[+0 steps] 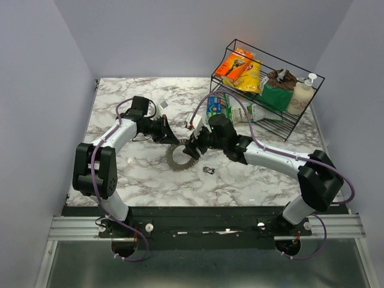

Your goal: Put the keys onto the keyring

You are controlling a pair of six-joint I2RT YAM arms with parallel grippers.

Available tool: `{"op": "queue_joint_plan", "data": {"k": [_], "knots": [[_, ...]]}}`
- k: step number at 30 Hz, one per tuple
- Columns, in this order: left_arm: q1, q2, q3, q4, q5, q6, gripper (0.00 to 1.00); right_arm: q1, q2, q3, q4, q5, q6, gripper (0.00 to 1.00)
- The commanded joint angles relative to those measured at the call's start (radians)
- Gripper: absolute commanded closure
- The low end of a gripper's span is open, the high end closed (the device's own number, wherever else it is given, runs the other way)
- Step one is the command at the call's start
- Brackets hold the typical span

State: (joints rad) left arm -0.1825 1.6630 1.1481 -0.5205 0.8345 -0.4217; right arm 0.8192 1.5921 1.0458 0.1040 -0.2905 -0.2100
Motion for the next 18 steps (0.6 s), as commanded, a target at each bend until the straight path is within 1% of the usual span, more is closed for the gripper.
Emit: {"op": "queue_joint_plan", "data": {"k": [1, 4, 8, 9, 14, 17, 18], "knots": [[0.002, 0.03, -0.016, 0.053, -0.048, -0.042, 1.0, 0.008, 0.025, 0.033, 0.033, -0.027, 0.04, 0.22], [0.003, 0.061, -0.01, 0.028, -0.069, -0.019, 1.0, 0.006, 0.04, 0.048, 0.033, -0.03, 0.06, 0.22], [0.005, 0.119, -0.011, 0.022, -0.132, -0.023, 1.0, 0.005, 0.087, 0.077, 0.026, -0.019, 0.103, 0.22], [0.005, 0.132, -0.011, 0.037, -0.153, -0.037, 1.0, 0.005, 0.1, 0.085, 0.017, -0.015, 0.116, 0.22], [0.009, 0.205, -0.005, 0.122, -0.172, -0.117, 1.0, 0.003, 0.163, 0.143, -0.021, -0.015, 0.192, 0.21], [0.009, 0.25, 0.031, 0.123, -0.205, -0.112, 1.0, 0.0, 0.198, 0.177, -0.053, 0.011, 0.207, 0.21], [0.011, 0.263, 0.045, 0.105, -0.215, -0.105, 1.0, 0.0, 0.207, 0.193, -0.072, 0.022, 0.234, 0.21]]}}
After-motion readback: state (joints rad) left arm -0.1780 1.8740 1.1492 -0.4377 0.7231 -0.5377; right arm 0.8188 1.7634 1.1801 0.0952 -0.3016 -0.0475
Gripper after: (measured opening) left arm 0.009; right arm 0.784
